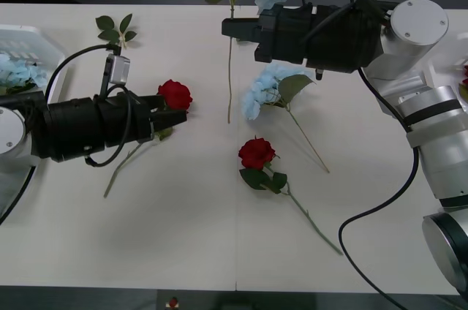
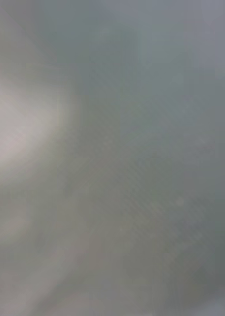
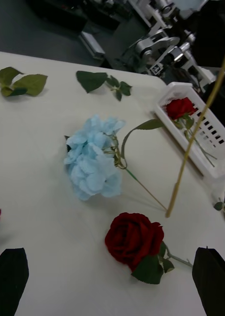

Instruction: Put the red flowers into the right box and the blue flowers into the left box

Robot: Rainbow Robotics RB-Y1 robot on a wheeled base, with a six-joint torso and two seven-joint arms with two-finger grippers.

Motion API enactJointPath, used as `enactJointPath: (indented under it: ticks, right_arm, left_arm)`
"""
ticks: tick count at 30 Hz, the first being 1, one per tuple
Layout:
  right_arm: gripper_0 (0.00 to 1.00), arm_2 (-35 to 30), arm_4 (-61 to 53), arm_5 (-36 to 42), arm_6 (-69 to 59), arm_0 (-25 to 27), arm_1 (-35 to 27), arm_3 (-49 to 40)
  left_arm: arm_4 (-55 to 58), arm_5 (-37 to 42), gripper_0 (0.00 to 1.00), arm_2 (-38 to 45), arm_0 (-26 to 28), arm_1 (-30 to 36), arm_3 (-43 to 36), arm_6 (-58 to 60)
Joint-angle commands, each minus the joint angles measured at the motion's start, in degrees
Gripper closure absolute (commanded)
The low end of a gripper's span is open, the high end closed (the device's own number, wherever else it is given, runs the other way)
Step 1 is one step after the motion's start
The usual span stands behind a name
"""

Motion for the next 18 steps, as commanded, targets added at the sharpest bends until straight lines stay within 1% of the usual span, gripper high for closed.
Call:
enactJointPath:
  ticks: [1,5,8,15,18]
  right_arm:
    - [1.0,2.1,-0.3,-1.8,0.9,-2.8,0.0,-1.4]
    - [1.0,1.9,-0.4,-2.1,0.6,-3.0,0.9,-1.3]
    - [1.0,1.9,-0.6,-2.4,0.3,-3.2,1.0,-1.3]
    - [1.0,2.0,-2.3,-2.8,-0.1,-3.1,0.7,-1.3]
    - [1.0,2.0,-2.5,-3.0,-0.2,-3.1,0.6,-1.3]
  left_arm:
    - [4.3,-0.6,0.04,-0.8,0.1,-4.9,-0.9,-9.8]
    - [4.6,-0.6,0.04,-0.9,-0.4,-10.1,-0.9,-15.1]
    - [3.6,-0.6,0.04,-1.0,-1.0,-12.7,-0.9,-16.7]
    - [0.3,-0.9,0.04,-1.1,-2.8,-14.0,-0.9,-17.0]
    - [-1.2,-1.6,0.04,-1.1,-4.5,-14.2,-0.1,-16.7]
